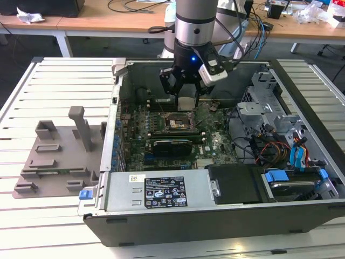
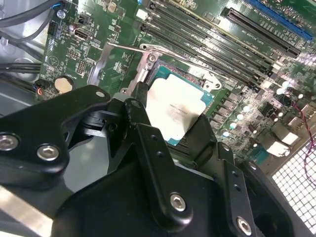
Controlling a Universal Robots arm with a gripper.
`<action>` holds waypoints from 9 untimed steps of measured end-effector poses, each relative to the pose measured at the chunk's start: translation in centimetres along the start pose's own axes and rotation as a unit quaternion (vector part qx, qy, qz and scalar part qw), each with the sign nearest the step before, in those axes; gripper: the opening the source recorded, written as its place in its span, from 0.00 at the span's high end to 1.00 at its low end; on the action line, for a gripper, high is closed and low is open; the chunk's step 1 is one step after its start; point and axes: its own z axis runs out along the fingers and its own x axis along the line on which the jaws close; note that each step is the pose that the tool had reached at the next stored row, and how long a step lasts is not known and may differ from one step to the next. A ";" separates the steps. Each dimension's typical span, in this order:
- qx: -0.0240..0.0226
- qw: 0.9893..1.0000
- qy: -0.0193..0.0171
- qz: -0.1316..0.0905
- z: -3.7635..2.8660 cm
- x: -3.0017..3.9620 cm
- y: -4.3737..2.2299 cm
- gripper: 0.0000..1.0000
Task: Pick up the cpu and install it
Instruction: 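Place the cpu into insertion slot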
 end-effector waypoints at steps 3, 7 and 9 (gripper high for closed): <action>0.000 1.000 0.000 0.005 0.01 0.00 0.00 0.45; 0.000 1.000 0.000 0.012 0.01 0.00 0.00 0.45; 0.001 1.000 0.000 0.018 0.01 0.00 0.00 0.45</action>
